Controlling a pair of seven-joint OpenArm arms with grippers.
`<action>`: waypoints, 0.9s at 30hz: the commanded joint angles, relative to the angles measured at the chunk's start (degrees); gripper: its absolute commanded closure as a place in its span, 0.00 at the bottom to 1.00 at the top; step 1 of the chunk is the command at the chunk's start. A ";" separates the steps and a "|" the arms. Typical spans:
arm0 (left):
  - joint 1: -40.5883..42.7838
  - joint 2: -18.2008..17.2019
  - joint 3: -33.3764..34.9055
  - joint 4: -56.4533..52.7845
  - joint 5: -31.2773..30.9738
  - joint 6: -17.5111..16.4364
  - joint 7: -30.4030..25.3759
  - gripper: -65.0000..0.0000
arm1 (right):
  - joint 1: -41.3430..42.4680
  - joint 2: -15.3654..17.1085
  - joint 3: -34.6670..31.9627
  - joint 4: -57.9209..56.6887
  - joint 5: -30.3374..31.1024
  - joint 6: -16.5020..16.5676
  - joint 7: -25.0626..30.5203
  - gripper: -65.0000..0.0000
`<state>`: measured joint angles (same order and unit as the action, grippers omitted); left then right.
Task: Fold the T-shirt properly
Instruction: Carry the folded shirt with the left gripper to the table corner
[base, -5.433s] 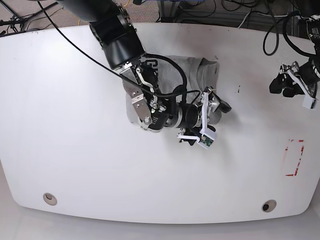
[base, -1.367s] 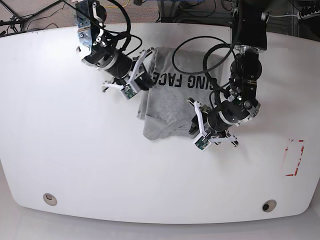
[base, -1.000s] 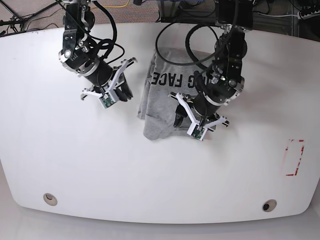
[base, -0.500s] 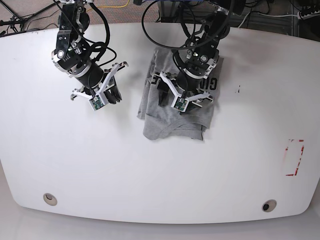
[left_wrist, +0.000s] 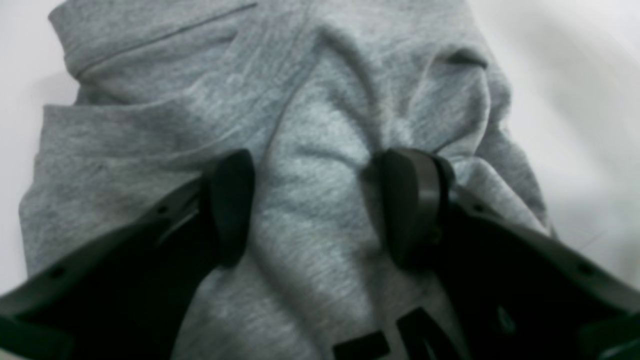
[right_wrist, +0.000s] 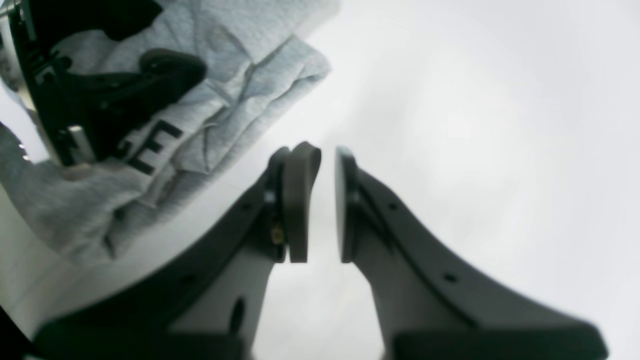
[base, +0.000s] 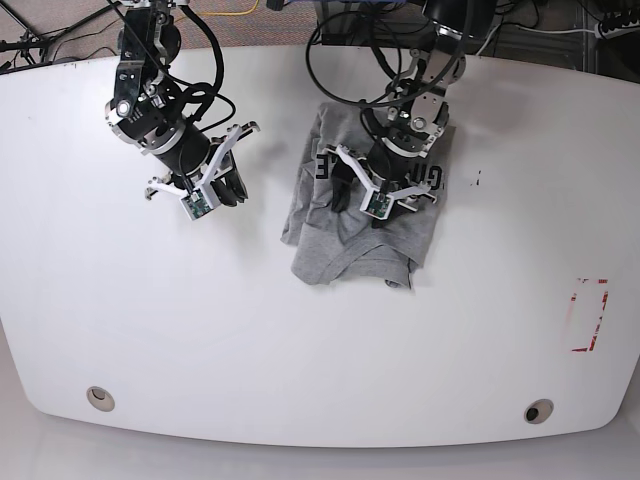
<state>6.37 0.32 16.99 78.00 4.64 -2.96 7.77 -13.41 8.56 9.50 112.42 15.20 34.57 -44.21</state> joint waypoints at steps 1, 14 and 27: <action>0.88 -4.23 -1.83 -2.08 0.94 -2.53 8.45 0.41 | 0.44 0.37 0.22 0.94 0.67 0.20 1.08 0.88; 0.88 -14.95 -19.24 -2.52 1.11 -20.38 13.72 0.41 | 0.44 0.37 0.22 0.94 0.67 2.58 1.08 0.88; -3.95 -29.55 -24.60 -18.44 0.94 -27.76 10.21 0.41 | 0.44 0.19 0.22 0.94 0.67 2.93 1.08 0.88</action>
<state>2.09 -25.98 -7.79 65.93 -4.38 -31.88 7.73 -13.43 8.40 9.52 112.40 15.20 37.50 -44.23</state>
